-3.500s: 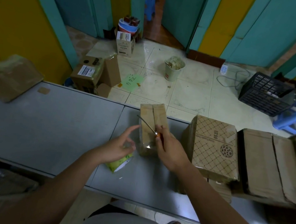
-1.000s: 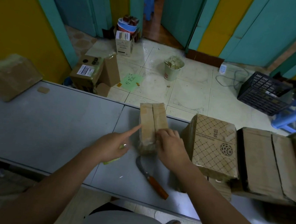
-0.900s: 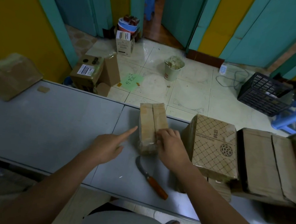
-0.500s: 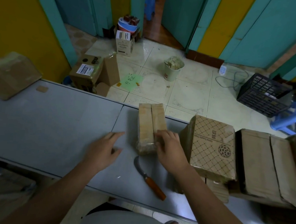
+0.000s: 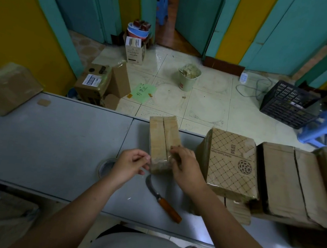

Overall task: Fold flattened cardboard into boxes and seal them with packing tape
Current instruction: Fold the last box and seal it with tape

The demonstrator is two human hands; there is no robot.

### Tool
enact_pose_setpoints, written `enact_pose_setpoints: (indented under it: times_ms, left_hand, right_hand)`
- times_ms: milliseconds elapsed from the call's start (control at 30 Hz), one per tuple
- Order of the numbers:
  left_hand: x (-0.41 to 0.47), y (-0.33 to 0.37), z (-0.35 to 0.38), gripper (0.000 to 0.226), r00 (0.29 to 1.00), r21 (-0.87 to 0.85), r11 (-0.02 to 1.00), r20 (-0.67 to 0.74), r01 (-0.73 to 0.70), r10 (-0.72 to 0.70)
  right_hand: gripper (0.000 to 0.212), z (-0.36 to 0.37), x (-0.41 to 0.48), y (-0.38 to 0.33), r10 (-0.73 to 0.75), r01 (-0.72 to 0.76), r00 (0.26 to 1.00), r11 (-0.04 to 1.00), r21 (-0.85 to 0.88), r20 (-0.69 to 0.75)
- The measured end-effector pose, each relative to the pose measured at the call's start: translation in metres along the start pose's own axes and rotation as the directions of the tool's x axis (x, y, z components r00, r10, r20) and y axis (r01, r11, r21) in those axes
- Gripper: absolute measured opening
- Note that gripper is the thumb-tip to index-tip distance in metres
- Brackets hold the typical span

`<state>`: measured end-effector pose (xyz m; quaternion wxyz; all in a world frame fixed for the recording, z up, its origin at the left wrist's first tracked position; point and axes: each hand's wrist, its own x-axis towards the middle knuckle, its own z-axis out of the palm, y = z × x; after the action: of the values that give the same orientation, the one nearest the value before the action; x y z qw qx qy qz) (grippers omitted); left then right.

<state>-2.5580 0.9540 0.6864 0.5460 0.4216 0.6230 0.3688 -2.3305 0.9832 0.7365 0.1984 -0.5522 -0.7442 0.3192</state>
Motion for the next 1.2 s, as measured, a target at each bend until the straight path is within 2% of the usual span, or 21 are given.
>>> enact_pose_setpoints:
  times_ms: [167, 300, 433, 733, 800, 900, 1000, 1067, 1133, 1200]
  left_hand:
    - [0.002, 0.0, 0.002, 0.009, 1.0, -0.038, 0.999, -0.001, 0.004, -0.004]
    - [0.001, -0.004, 0.007, 0.011, 0.998, -0.183, 0.981, 0.023, 0.06, -0.056]
    - [0.001, -0.002, 0.01, 0.026, 0.994, -0.307, 0.947, -0.004, 0.099, -0.106]
    - [-0.003, 0.008, 0.017, 0.036, 0.977, -0.391, 0.909, -0.088, 0.146, -0.195]
    - [-0.005, 0.006, 0.016, 0.03, 0.979, -0.342, 0.931, -0.108, 0.126, -0.172]
    - [-0.011, 0.002, 0.025, 0.007, 0.982, -0.178, 0.984, -0.184, 0.014, -0.048]
    - [-0.016, 0.0, 0.036, 0.014, 0.968, -0.05, 0.997, -0.246, -0.059, 0.045]
    - [-0.019, 0.001, 0.037, 0.031, 0.952, 0.086, 0.991, -0.282, -0.099, 0.12]
    - [-0.02, 0.003, 0.032, 0.043, 0.918, 0.248, 0.95, -0.297, -0.192, 0.263]
    - [-0.021, 0.01, 0.028, 0.032, 0.884, 0.403, 0.856, -0.194, -0.324, 0.425]
  right_hand:
    - [0.038, 0.005, 0.0, 0.004, 0.018, -0.017, 1.0, 0.999, 0.033, -0.011]
    - [0.037, 0.009, 0.0, 0.008, 0.047, -0.044, 0.998, 0.994, 0.104, -0.031]
    - [0.034, 0.014, -0.004, 0.01, 0.082, -0.068, 0.995, 0.978, 0.198, -0.063]
    - [0.033, 0.023, -0.004, 0.018, 0.105, -0.081, 0.991, 0.963, 0.256, -0.08]
    - [0.034, 0.025, -0.005, 0.02, 0.094, -0.069, 0.992, 0.961, 0.269, -0.08]
    - [0.043, 0.027, -0.006, 0.022, 0.05, -0.031, 0.995, 0.975, 0.219, -0.081]
    - [0.056, 0.026, -0.005, 0.026, -0.005, 0.008, 0.999, 0.997, 0.074, -0.051]
    - [0.057, 0.026, -0.004, 0.026, -0.031, 0.032, 0.998, 0.999, 0.018, -0.054]
    - [0.056, 0.026, -0.004, 0.024, -0.058, 0.058, 0.995, 0.998, -0.001, -0.08]
    - [0.054, 0.027, -0.004, 0.022, -0.087, 0.087, 0.991, 0.996, -0.009, -0.103]
